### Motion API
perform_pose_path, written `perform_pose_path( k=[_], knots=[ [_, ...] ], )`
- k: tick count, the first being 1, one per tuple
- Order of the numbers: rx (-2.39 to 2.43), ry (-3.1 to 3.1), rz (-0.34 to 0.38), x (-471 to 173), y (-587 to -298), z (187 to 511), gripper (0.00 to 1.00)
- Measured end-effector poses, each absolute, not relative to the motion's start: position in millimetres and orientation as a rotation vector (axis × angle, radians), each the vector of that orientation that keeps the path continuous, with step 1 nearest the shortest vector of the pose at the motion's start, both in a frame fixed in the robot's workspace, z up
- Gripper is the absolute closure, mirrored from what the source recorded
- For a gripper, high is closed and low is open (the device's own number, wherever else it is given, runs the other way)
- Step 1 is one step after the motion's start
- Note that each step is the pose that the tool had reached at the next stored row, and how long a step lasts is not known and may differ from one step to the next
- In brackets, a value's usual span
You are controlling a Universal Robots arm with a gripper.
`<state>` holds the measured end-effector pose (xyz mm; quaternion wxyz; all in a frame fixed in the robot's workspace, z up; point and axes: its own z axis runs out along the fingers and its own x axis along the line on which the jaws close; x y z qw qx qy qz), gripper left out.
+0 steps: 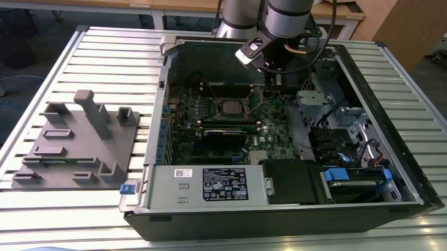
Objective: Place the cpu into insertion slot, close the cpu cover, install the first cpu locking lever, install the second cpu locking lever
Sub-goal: 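Close the cpu cover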
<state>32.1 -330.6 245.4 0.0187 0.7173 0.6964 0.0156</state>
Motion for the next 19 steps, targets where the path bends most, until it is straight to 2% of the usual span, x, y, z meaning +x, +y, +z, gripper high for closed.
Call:
perform_pose_path(
  k=[19],
  knots=[
    [2.214, 2.148, 0.084, -21, -334, 245, 0.9]
  ],
)
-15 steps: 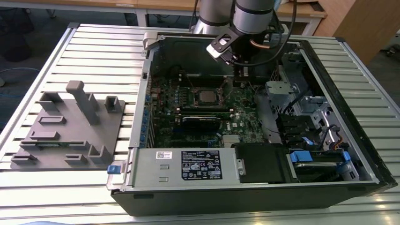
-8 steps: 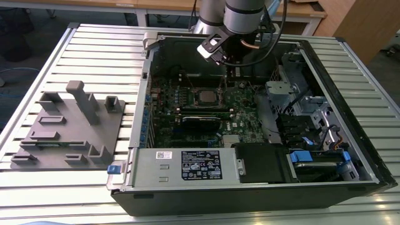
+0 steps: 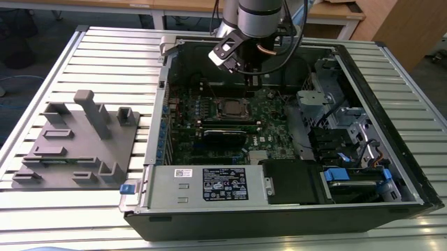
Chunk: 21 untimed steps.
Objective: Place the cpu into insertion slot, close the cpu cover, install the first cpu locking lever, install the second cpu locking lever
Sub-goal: 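Close the cpu cover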
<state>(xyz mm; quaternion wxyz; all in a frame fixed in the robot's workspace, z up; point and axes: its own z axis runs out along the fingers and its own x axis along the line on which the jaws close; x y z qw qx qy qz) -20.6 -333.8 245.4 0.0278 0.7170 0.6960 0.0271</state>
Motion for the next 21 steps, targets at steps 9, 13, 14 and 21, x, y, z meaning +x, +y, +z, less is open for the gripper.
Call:
perform_pose_path(
  k=[9, 13, 14, 21],
  knots=[
    [2.214, 2.149, 0.079, -21.0, -333.9, 245.3, 0.9],
    [2.217, 2.153, 0.049, -20.9, -333.9, 244.9, 0.9],
    [2.218, 2.154, 0.04, -20.9, -333.9, 244.8, 0.9],
    [2.219, 2.156, 0.018, -20.9, -333.9, 244.4, 0.9]
  ],
)
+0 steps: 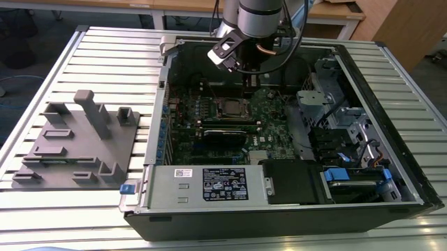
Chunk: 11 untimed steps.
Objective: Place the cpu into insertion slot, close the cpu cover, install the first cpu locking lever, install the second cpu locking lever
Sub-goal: 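Close the cpu cover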
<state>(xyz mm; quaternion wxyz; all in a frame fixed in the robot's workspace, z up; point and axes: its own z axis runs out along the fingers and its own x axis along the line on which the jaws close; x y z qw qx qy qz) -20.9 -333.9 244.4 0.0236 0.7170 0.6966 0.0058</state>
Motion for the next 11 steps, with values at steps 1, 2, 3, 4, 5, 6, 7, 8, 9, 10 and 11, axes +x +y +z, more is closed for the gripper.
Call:
perform_pose_path(
  k=[1, 2, 3, 4, 5, 6, 7, 8, 9, 10, 11],
  knots=[
    [2.22, 2.156, 0.018, -21.0, -333.9, 244.4, 0.9],
    [2.219, 2.156, 0.018, -21.0, -333.9, 244.4, 0.9],
    [2.22, 2.157, 0.018, -21.5, -333.9, 244.3, 0.9],
    [2.22, 2.157, 0.019, -22.2, -333.9, 244.2, 0.9],
    [2.22, 2.157, 0.019, -23.1, -333.9, 244.2, 0.9],
    [2.22, 2.157, 0.019, -23.9, -334.0, 244.2, 0.9],
    [2.22, 2.157, 0.02, -24.6, -334.0, 244.2, 0.9],
    [2.22, 2.157, 0.02, -25.2, -334.0, 244.1, 0.9],
    [2.22, 2.157, 0.02, -25.7, -334.0, 244.0, 0.9],
    [2.22, 2.157, 0.02, -26.2, -334.1, 243.9, 0.9],
    [2.22, 2.157, 0.02, -26.8, -334.1, 243.7, 0.9]
  ],
)
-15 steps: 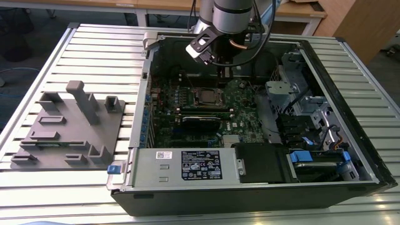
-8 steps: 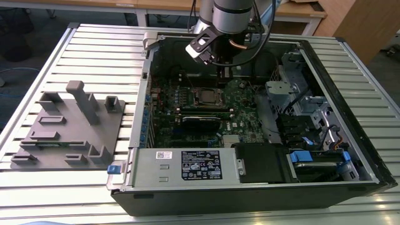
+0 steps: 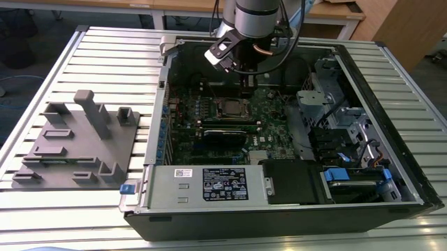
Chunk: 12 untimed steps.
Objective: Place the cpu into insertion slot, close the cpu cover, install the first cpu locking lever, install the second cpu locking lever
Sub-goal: 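Close the cpu cover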
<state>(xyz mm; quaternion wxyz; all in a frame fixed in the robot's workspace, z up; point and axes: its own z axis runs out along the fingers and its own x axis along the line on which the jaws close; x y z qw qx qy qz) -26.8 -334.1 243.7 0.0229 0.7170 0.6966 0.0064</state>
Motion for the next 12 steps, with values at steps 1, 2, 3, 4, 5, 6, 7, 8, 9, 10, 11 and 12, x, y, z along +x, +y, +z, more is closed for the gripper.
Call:
perform_pose_path(
  k=[1, 2, 3, 4, 5, 6, 7, 8, 9, 10, 11, 12],
  knots=[
    [2.22, 2.157, 0.02, -27.5, -334.2, 243.6, 0.9],
    [2.22, 2.157, 0.02, -28.3, -334.2, 243.4, 0.9],
    [2.22, 2.157, 0.02, -29.4, -334.2, 243.3, 0.9],
    [2.22, 2.157, 0.02, -30.6, -334.2, 243.2, 0.9],
    [2.221, 2.157, 0.02, -31.7, -334.2, 243.1, 0.9],
    [2.22, 2.157, 0.02, -32.8, -334.3, 243.0, 0.9],
    [2.221, 2.157, 0.02, -33.8, -334.3, 243.0, 0.9],
    [2.221, 2.157, 0.02, -34.6, -334.4, 243.0, 0.9],
    [2.221, 2.157, 0.02, -35.3, -334.4, 243.0, 0.9],
    [2.221, 2.157, 0.02, -35.6, -334.4, 243.0, 0.9],
    [2.221, 2.157, 0.02, -35.6, -334.4, 243.0, 0.9],
    [2.22, 2.157, 0.02, -35.6, -334.4, 243.0, 0.9]
  ],
)
